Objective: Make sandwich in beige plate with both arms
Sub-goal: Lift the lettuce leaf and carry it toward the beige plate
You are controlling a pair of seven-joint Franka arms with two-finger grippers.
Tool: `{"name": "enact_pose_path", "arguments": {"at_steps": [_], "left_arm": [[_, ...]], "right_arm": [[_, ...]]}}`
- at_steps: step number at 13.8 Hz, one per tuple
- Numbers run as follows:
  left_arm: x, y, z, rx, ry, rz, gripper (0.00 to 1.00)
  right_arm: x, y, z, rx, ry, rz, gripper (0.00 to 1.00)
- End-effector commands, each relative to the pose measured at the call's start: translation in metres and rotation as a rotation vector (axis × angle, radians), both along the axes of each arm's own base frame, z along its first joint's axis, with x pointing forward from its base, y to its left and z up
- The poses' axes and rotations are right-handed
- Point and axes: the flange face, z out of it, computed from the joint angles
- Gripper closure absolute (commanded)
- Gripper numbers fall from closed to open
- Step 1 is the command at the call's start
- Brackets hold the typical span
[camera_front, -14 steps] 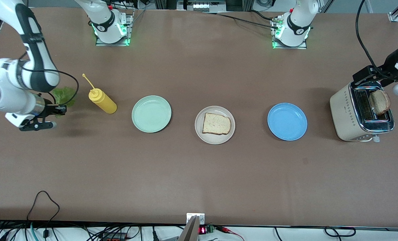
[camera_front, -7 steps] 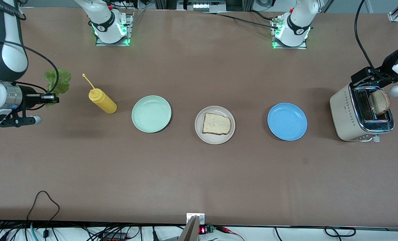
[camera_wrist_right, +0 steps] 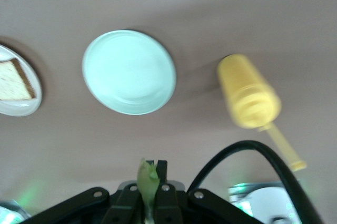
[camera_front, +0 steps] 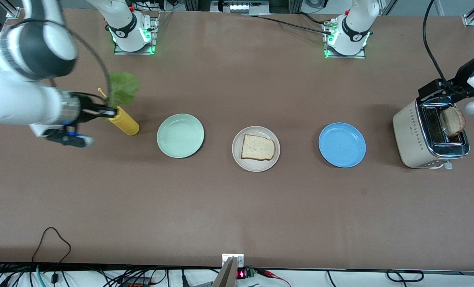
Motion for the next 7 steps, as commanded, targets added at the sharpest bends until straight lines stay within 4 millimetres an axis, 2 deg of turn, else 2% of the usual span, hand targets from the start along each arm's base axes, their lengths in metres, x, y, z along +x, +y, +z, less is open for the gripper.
{"name": "enact_pose_path", "arguments": {"at_steps": [1, 3, 5, 7], "left_arm": [[-0.003, -0.001, 0.009, -0.006, -0.002, 0.003, 0.0], [-0.003, 0.007, 0.009, -0.007, -0.004, 0.007, 0.0], [-0.003, 0.007, 0.009, -0.007, -0.004, 0.006, 0.0], [-0.003, 0.007, 0.009, -0.007, -0.004, 0.006, 0.0]], "right_arm": [[-0.003, 0.077, -0.007, -0.039, -0.023, -0.153, 1.0], [-0.009, 0.13, -0.024, -0.058, -0.042, -0.272, 1.0], [-0.017, 0.179, -0.046, -0.074, -0.05, -0.393, 1.0], [-0.023, 0.215, -0.07, -0.084, -0.06, -0.494, 1.0]]}}
